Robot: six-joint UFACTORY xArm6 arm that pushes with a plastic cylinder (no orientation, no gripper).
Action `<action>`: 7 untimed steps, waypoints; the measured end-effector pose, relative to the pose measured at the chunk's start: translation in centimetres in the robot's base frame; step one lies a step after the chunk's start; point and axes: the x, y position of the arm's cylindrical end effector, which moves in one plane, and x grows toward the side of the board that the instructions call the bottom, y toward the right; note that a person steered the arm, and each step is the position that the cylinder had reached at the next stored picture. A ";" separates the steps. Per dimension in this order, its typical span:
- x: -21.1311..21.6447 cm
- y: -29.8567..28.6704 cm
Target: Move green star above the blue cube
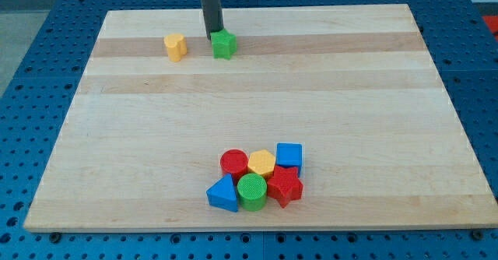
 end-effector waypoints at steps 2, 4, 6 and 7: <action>9.0 4.4; 12.7 6.6; 16.1 9.2; 17.3 10.3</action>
